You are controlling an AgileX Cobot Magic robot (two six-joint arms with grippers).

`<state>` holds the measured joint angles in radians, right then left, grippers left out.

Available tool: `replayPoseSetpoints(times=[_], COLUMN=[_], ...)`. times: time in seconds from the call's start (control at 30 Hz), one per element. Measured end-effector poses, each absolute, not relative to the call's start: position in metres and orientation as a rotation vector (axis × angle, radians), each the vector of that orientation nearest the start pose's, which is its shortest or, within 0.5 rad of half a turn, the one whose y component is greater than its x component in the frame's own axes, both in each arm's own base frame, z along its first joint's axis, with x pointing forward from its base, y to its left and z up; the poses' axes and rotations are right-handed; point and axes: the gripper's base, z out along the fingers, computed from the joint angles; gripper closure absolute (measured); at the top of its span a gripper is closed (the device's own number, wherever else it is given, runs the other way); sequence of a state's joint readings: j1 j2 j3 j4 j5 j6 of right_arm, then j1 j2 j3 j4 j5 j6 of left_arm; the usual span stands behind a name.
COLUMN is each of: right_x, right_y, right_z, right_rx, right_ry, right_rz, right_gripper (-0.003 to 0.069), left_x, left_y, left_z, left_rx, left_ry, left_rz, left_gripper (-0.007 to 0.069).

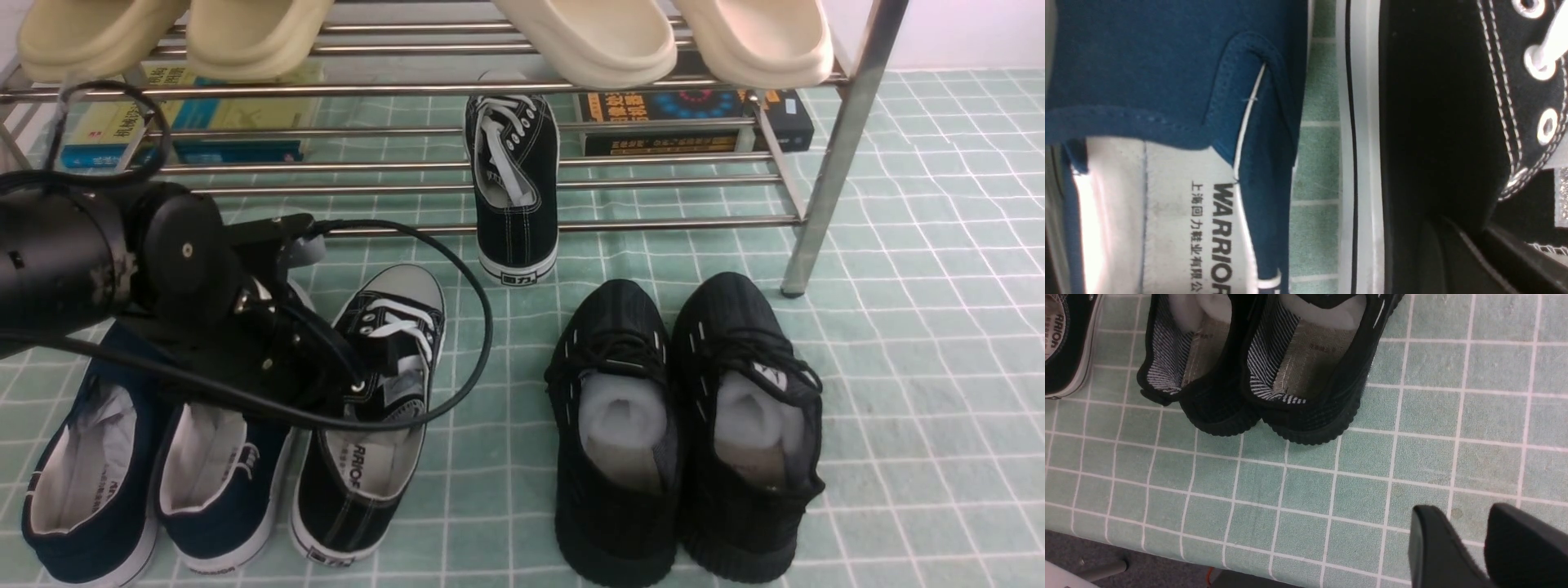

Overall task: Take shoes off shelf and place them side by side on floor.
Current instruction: 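Set the held shoe down on the floor in front of the rack with the left gripper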

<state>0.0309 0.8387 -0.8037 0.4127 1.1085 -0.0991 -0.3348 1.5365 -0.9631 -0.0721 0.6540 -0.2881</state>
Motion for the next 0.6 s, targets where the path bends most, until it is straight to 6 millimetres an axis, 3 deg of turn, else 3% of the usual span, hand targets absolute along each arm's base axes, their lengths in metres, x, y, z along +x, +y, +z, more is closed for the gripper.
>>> replayPoseSetpoints(times=[0.2, 0.23, 0.4, 0.5, 0.53, 0.6], right_x=[0.132, 0.132, 0.130, 0.128, 0.128, 0.129], right_y=[0.037, 0.037, 0.049, 0.059, 0.065, 0.069], right_z=[0.321, 0.322, 0.324, 0.325, 0.327, 0.329], right_rx=[-0.054, -0.061, -0.245, -0.365, -0.444, -0.495], right_ry=[2.571, 2.568, 2.533, 2.512, 2.509, 2.508], right_rz=[0.521, 0.529, 0.596, 0.641, 0.658, 0.669], right_gripper=[0.0441, 0.0441, 0.0441, 0.0449, 0.0470, 0.0495], left_x=[0.280, 0.278, 0.275, 0.272, 0.268, 0.265], left_y=[-0.101, -0.101, -0.096, -0.091, -0.086, -0.081], left_z=[0.228, 0.231, 0.268, 0.290, 0.306, 0.317], left_rx=[0.003, 0.005, 0.051, 0.066, 0.062, 0.062], left_ry=[2.736, 2.734, 2.655, 2.611, 2.583, 2.573], left_rz=[-0.252, -0.252, -0.222, -0.169, -0.128, -0.071], left_gripper=[0.0466, 0.0414, 0.0291, 0.0289, 0.0326, 0.0366])
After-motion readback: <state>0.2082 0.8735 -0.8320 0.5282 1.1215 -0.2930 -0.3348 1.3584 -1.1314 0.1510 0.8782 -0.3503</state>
